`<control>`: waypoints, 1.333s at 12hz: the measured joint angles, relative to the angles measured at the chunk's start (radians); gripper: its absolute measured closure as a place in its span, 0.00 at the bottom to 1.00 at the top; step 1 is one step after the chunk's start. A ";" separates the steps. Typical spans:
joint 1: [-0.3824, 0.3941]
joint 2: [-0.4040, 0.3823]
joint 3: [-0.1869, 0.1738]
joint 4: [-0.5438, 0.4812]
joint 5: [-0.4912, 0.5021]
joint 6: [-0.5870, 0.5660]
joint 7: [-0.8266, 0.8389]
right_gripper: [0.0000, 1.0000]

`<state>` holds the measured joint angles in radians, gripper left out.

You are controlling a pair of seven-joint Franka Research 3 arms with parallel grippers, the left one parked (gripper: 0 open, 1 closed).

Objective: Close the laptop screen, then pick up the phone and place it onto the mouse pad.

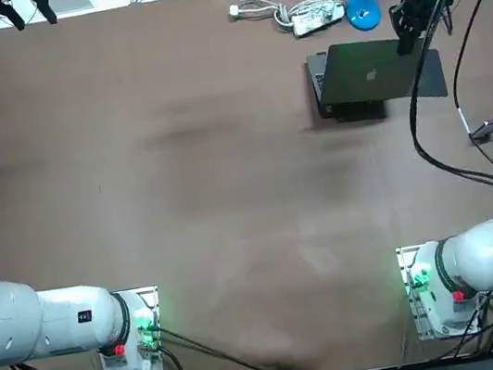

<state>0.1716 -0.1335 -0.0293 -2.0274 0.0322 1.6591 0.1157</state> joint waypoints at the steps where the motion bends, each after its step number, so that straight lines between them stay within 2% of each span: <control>1: 0.004 0.013 0.000 -0.002 0.002 0.028 0.000 0.98; 7: 0.006 0.077 -0.006 -0.002 0.007 0.127 0.001 0.98; 10: 0.005 0.119 -0.011 0.001 0.012 0.220 0.002 0.98; 12: 0.004 0.177 -0.013 0.004 0.012 0.301 0.004 0.98; 13: 0.000 0.258 -0.017 0.033 0.012 0.342 0.005 0.98; 16: -0.004 0.390 -0.024 0.120 0.013 0.354 0.005 0.98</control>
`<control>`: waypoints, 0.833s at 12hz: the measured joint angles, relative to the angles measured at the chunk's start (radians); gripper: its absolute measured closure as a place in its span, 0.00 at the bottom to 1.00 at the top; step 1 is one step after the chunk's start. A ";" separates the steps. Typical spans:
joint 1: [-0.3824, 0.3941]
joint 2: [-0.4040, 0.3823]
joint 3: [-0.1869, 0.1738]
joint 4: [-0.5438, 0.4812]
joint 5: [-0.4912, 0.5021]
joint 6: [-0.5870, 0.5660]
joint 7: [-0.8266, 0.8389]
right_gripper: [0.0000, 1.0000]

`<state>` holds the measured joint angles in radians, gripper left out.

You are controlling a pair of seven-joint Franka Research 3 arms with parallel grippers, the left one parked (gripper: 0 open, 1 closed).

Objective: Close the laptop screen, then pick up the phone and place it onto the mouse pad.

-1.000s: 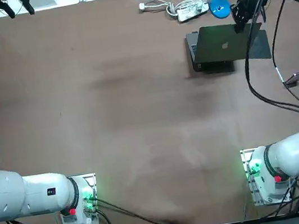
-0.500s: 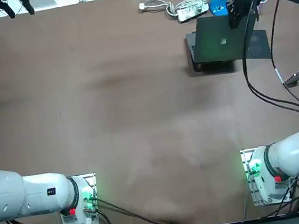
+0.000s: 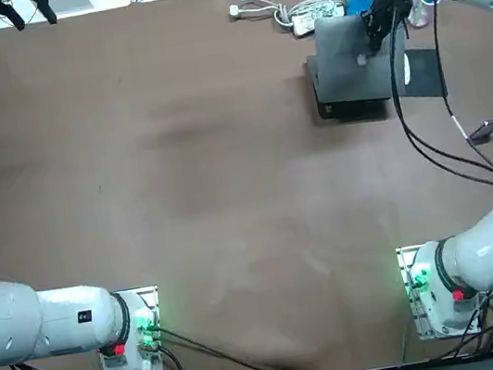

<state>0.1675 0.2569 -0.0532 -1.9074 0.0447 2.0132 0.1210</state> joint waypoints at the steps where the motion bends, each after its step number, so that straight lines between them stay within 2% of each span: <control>1: -0.002 0.040 0.000 0.031 0.000 0.003 0.000 0.98; 4: -0.015 0.135 -0.001 0.104 0.000 0.018 0.000 0.98; 6: -0.022 0.157 -0.001 0.131 0.000 0.013 -0.011 0.98; 8: -0.037 0.135 -0.002 0.153 -0.003 -0.075 -0.063 0.98; 10: -0.076 0.079 -0.005 0.162 -0.004 -0.167 -0.188 0.96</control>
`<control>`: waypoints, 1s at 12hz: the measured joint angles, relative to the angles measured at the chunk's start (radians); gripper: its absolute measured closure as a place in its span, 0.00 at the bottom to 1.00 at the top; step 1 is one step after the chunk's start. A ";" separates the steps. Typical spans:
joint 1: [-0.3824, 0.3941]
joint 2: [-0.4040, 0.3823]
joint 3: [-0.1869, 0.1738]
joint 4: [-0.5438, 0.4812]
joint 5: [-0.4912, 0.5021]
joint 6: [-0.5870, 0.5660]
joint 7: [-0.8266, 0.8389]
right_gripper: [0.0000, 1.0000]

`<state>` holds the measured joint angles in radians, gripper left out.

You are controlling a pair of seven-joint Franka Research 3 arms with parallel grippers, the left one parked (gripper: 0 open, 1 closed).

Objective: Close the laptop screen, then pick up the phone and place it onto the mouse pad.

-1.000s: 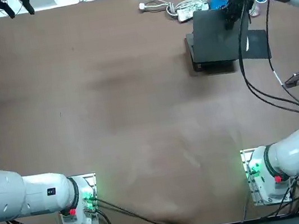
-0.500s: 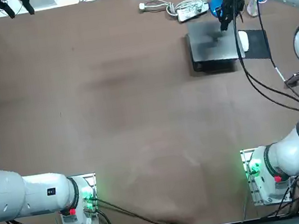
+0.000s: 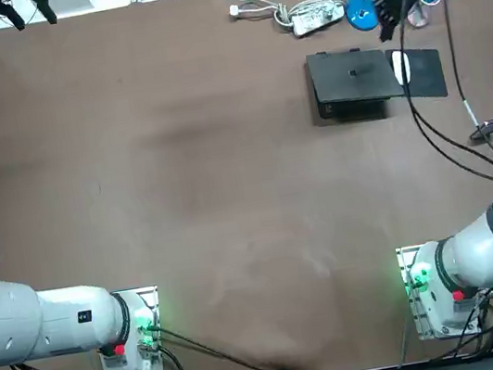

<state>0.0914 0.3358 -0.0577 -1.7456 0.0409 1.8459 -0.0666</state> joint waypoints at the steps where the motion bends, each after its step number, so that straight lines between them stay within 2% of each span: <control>1: -0.029 -0.030 -0.001 -0.002 0.000 -0.032 -0.099 0.93; 2: -0.062 -0.055 -0.003 -0.009 0.000 -0.055 -0.199 0.93; 4: -0.128 -0.094 -0.006 -0.036 0.000 -0.067 -0.359 0.73; 5: -0.187 -0.122 -0.008 -0.065 0.000 -0.067 -0.503 0.51; 9: -0.319 -0.156 -0.009 -0.120 -0.001 -0.067 -0.920 0.05; 10: -0.353 -0.167 -0.010 -0.138 -0.010 -0.066 -1.020 0.00; 12: -0.393 -0.196 -0.010 -0.174 -0.076 -0.046 -1.181 0.00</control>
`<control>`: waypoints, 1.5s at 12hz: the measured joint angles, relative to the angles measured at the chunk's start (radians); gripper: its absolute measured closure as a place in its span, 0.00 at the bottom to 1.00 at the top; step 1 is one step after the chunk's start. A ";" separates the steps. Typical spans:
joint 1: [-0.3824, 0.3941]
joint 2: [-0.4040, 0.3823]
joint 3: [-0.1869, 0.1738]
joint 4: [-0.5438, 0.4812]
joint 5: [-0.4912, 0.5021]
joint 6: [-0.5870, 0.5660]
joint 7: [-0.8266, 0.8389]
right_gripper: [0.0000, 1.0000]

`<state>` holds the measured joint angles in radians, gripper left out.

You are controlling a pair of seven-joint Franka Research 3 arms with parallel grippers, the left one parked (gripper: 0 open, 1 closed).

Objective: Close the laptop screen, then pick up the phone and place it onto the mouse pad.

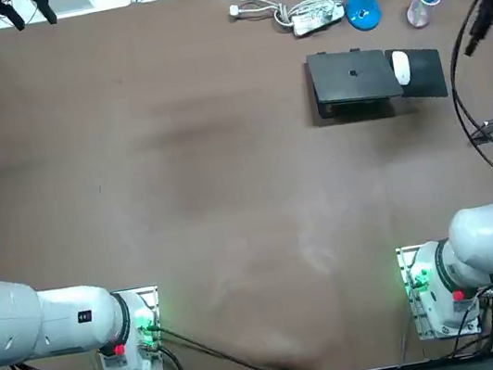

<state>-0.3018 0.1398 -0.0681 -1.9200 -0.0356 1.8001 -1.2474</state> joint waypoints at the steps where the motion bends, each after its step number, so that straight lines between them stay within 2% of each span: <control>1: -0.005 -0.021 0.000 -0.027 -0.035 0.027 -0.059 0.00; 4: -0.014 -0.096 0.003 -0.154 -0.085 0.140 -0.204 0.00; 6: -0.071 -0.121 0.003 -0.249 -0.094 0.237 -0.350 0.00; 9: -0.144 -0.117 0.000 -0.309 -0.094 0.306 -0.557 0.00; 11: -0.167 -0.111 0.000 -0.336 -0.094 0.317 -0.627 0.00; 16: -0.231 -0.107 0.001 -0.453 -0.094 0.495 -0.813 0.00; 18: -0.251 -0.107 0.001 -0.482 -0.095 0.521 -0.846 0.00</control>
<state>-0.5529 0.0328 -0.0666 -2.4018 -0.1304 2.3208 -2.0938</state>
